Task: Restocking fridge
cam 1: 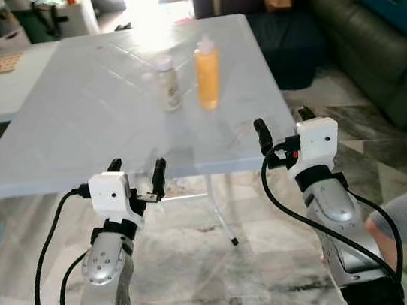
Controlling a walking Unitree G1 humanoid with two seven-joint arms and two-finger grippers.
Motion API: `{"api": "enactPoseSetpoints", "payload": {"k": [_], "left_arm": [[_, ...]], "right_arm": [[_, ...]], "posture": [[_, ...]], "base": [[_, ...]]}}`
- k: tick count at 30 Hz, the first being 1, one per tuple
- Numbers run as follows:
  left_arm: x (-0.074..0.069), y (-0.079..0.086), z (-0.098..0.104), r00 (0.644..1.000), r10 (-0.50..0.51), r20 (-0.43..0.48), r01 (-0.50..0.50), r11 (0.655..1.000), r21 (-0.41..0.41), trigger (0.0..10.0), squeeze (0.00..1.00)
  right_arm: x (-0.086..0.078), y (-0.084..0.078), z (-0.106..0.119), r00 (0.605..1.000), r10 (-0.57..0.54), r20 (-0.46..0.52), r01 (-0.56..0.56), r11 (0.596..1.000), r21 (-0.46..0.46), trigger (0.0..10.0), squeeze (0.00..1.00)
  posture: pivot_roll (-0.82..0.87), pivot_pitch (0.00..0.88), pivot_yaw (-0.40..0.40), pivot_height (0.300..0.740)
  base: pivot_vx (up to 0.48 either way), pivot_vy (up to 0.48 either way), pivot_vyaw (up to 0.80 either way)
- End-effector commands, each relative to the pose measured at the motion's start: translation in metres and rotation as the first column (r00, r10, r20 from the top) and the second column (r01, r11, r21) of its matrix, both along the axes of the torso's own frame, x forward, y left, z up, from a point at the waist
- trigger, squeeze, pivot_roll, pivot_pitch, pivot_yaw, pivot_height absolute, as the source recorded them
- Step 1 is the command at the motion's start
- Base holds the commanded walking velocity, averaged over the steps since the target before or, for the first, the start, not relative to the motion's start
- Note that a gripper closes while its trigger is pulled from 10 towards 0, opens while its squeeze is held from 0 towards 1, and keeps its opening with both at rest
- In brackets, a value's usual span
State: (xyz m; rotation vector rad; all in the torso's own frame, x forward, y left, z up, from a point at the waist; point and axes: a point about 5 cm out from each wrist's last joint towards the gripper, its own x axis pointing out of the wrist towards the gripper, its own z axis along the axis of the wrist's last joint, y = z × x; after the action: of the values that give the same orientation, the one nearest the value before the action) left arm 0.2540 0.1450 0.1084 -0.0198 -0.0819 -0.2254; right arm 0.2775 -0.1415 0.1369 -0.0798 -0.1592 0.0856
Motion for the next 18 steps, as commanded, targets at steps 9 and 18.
{"api": "enactPoseSetpoints", "payload": {"k": [9,18], "left_arm": [[0.002,0.000,0.000,1.000,-0.014,0.004,0.014,1.000,0.004,10.0,0.00],[0.005,0.001,0.001,1.000,-0.011,0.009,0.011,1.000,0.008,10.0,0.00]], "right_arm": [[0.001,0.002,0.009,0.999,0.016,0.028,-0.016,1.000,0.005,10.0,0.00],[0.001,0.011,0.014,0.995,0.078,0.061,-0.076,0.996,-0.038,10.0,0.00]], "posture": [[0.04,0.039,0.037,0.740],[0.05,0.035,0.037,0.740]], "base": [[0.395,0.000,0.00],[0.419,0.000,0.41]]}}
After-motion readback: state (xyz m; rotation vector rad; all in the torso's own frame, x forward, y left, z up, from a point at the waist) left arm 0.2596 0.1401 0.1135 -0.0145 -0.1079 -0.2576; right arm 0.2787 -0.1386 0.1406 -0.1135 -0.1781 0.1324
